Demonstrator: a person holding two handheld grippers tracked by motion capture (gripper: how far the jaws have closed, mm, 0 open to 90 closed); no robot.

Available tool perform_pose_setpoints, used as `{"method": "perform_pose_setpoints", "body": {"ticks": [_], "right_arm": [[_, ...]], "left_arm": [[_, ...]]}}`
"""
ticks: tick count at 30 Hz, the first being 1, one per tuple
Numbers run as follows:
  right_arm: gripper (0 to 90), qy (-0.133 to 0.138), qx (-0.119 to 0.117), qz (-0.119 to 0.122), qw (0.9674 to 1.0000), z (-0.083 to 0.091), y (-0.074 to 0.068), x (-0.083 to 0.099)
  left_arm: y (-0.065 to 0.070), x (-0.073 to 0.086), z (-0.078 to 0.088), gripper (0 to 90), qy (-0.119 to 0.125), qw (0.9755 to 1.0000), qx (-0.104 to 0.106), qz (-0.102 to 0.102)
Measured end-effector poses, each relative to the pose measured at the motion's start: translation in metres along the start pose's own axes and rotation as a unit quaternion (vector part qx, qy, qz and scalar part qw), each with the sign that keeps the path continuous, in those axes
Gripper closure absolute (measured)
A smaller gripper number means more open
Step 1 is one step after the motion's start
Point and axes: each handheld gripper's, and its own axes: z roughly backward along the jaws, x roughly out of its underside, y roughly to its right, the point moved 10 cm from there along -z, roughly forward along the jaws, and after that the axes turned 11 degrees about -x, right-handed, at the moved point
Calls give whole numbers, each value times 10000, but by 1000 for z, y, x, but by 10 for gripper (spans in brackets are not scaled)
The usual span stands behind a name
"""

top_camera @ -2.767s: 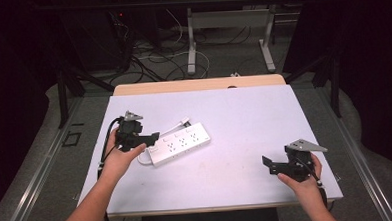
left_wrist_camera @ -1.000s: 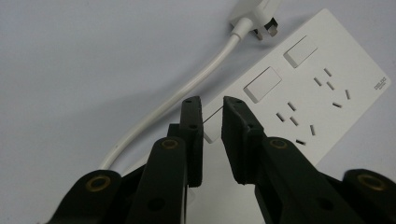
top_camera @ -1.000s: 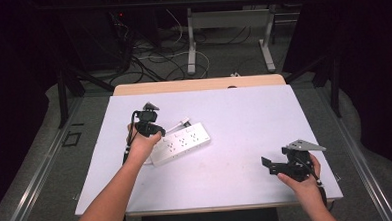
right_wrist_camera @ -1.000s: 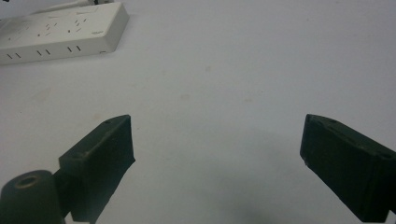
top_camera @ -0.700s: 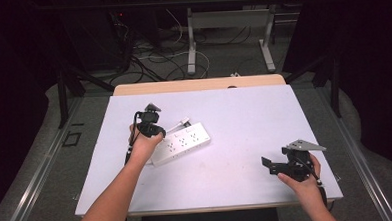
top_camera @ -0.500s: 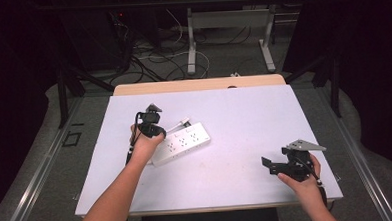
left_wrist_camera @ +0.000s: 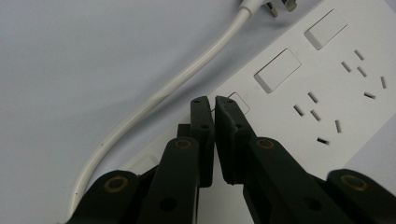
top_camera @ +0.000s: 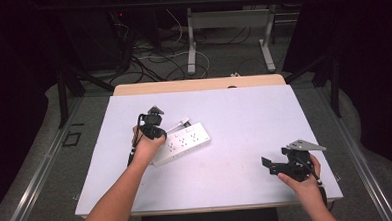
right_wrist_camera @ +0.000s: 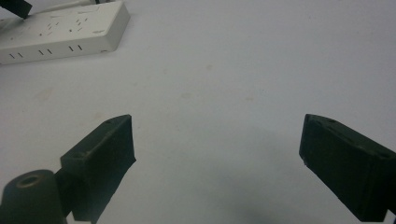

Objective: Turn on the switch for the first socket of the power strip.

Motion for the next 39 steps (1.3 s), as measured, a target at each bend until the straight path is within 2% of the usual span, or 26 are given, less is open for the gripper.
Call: {"method": "perform_pose_setpoints", "body": {"ticks": [4, 11, 13, 39], "right_arm": [[97, 0, -13, -6, 10000, 0, 0, 0], [97, -2, -13, -9, 10000, 0, 0, 0], [97, -2, -16, -8, 10000, 0, -1, 0], [98, -3, -15, -51, 10000, -1, 0, 1]], "left_arm": [[-1, 0, 0, 883, 3, 10000, 44, 48], [-1, 1, 0, 900, 28, 10000, 41, -5], [-2, 3, -2, 900, -37, 10000, -10, -29], [-1, 2, -2, 886, 29, 10000, -19, -48]]}}
